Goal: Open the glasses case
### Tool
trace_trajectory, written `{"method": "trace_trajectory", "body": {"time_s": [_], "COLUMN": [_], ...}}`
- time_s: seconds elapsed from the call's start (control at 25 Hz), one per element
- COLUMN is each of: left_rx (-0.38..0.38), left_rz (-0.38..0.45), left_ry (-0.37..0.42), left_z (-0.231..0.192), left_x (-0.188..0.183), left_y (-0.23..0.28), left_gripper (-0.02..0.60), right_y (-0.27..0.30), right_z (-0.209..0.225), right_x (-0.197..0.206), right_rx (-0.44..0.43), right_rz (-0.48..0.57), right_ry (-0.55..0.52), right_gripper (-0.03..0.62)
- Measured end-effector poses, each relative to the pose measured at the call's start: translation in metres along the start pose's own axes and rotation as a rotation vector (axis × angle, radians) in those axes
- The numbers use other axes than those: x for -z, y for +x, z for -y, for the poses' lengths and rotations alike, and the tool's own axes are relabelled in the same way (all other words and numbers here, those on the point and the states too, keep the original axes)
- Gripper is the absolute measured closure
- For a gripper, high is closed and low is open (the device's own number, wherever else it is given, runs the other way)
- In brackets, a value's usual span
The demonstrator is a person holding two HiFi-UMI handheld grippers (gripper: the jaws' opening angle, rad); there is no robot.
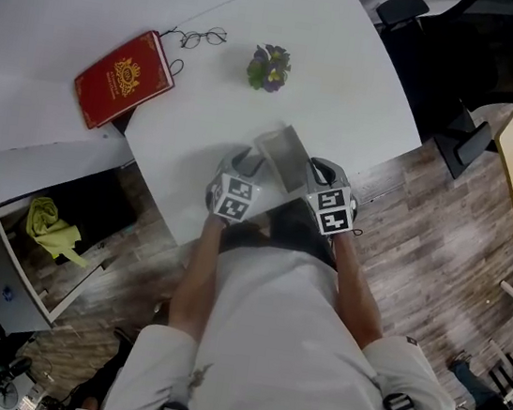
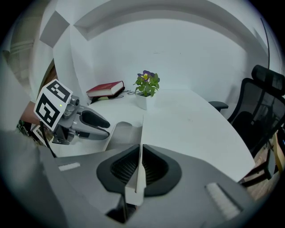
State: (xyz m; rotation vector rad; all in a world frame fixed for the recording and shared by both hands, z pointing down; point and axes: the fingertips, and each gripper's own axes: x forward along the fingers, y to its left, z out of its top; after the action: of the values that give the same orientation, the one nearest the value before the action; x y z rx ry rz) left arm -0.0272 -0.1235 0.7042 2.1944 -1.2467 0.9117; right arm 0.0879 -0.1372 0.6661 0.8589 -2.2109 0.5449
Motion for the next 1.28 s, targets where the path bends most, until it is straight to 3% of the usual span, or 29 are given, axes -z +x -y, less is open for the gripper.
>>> {"method": "trace_trajectory", "body": {"time_s": [0.72,1.0,1.28], "left_rx": [-0.073,-0.078,-0.08], "left_rz": [0.054,0.119,0.191], "left_ry": [-0.013,0.0,0.028], "left_z": [0.003,0.009,0.022], "left_x": [-0.023,-0.03,-0.044], "left_y": [-0.021,-0.032,-0.061], "left_gripper": [0.41,0.41,0.413], "right_y": [-0.004,-0.015,-0.048], "right_z": [-0.009,-0.016,-0.029], "right_x": [-0.008,-0.016,-0.028], "right_rx": [-0.034,-0.01,0.045], "right_rz": [0.063,0.114,0.189], "right_ry": [-0.042,-0.062,-0.06], "right_gripper": [0.569,0.489,0.473]}}
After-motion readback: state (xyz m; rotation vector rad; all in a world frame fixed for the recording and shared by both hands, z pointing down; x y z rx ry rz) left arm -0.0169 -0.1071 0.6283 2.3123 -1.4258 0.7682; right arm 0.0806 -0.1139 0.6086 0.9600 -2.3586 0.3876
